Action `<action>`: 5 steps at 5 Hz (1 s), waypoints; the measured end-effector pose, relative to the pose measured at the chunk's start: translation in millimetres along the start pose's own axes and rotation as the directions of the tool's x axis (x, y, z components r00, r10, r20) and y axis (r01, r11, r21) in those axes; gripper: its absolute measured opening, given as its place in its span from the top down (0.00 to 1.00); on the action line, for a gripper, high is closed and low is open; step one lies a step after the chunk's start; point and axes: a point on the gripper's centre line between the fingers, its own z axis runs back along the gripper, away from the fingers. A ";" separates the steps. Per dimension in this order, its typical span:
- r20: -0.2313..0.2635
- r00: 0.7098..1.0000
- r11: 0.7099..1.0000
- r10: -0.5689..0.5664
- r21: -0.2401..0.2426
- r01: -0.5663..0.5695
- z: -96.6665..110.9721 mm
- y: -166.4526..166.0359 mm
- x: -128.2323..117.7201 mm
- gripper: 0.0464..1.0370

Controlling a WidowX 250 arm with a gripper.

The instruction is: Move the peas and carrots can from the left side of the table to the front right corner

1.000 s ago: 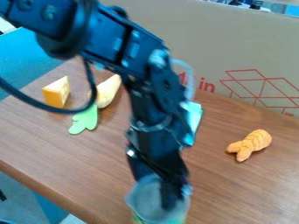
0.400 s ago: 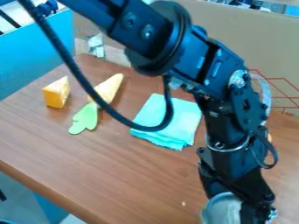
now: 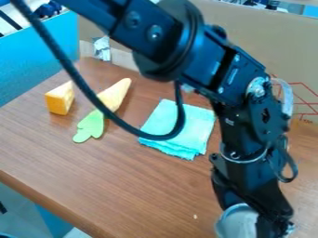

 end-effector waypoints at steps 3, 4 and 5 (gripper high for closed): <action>0.242 0.966 0.978 0.094 0.161 -0.135 88.4 64.5 -9.2 0.04; 0.142 0.975 0.949 0.169 0.246 -0.200 95.9 95.1 -36.1 0.04; -0.011 0.977 0.925 0.212 0.325 -0.197 93.1 115.5 -54.3 0.04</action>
